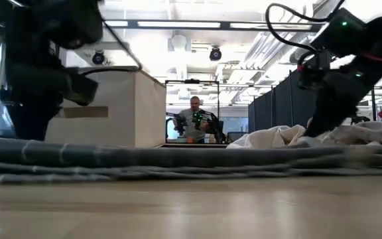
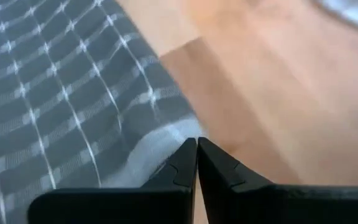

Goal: Fold towel
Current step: Fold the gray towel

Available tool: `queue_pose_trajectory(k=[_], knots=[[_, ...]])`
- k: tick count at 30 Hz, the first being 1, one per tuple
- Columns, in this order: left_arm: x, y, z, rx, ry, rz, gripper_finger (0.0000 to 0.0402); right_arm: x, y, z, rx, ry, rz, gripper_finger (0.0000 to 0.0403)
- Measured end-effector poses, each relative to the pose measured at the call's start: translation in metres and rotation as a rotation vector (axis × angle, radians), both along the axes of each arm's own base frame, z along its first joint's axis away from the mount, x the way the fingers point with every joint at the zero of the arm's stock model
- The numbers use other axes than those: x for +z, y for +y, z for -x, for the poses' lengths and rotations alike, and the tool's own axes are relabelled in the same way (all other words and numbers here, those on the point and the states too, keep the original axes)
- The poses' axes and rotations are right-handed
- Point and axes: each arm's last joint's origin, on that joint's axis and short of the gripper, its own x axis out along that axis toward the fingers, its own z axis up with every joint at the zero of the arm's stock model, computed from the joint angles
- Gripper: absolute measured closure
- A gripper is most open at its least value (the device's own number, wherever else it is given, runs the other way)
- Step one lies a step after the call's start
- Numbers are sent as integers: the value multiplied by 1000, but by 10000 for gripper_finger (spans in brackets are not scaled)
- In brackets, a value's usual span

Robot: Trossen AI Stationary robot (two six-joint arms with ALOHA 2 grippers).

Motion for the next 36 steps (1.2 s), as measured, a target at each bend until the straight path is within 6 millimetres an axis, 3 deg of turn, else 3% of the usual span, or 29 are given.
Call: queue_pose_trajectory(k=[5,11,16,20,24,28,32,36], knots=[[30,23,10,7,-28,46,401,22,-9,-10,-50,-6,35,403],[79,28,18,-9,-142,105,401,66,-10,-20,-205,25,-62,401],[128,20,25,-284,-346,81,401,106,-7,-28,-347,64,-165,369],[149,14,38,-459,-451,56,401,126,-1,-44,-478,178,-209,338],[156,13,53,-496,-470,49,402,124,5,-70,-558,323,-241,331],[157,15,63,-508,-452,-6,402,108,16,-96,-588,398,-348,330],[158,15,66,-539,-440,-60,401,85,29,-110,-619,491,-405,322],[158,15,66,-608,-434,-100,401,68,37,-117,-671,540,-404,280]])
